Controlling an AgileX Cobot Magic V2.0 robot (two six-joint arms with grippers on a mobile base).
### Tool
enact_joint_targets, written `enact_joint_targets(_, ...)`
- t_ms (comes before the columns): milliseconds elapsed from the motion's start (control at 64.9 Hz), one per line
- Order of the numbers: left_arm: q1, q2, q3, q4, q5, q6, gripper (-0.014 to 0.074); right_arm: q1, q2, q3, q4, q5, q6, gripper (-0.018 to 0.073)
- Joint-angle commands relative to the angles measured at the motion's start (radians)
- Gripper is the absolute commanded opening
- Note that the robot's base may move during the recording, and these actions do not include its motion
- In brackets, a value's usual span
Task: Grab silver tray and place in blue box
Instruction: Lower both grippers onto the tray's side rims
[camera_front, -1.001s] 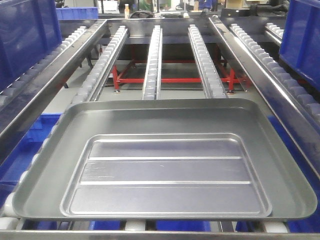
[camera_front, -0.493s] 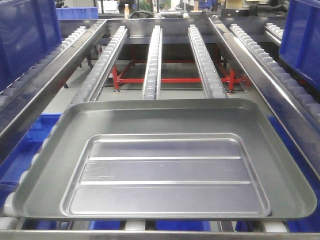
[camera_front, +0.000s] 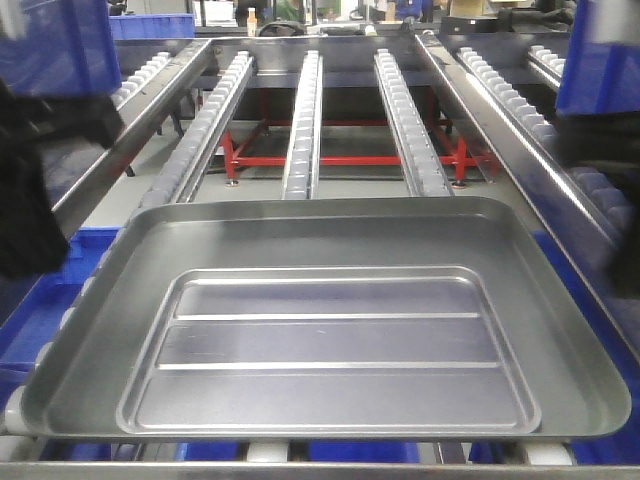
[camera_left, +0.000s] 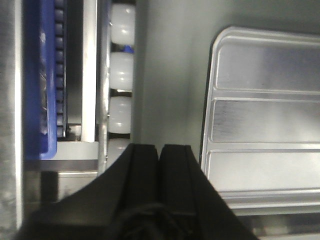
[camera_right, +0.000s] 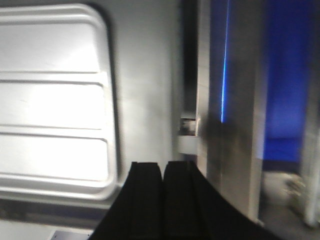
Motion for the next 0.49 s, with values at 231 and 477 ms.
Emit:
enact_joint_targets(231, -0.009, 0.051, -0.034, -0.024, -0.092, -0.013, -0.0096, 0.064, 0.147, -0.110, -0.076, -0.073, 0.065, 0.0071)
enact_joint_targets(477, -0.021, 0.104, -0.034, -0.024, -0.135, -0.002, -0.0077, 0.067, 0.172, -0.110, -0.072, -0.102, 0.065, 0.0071)
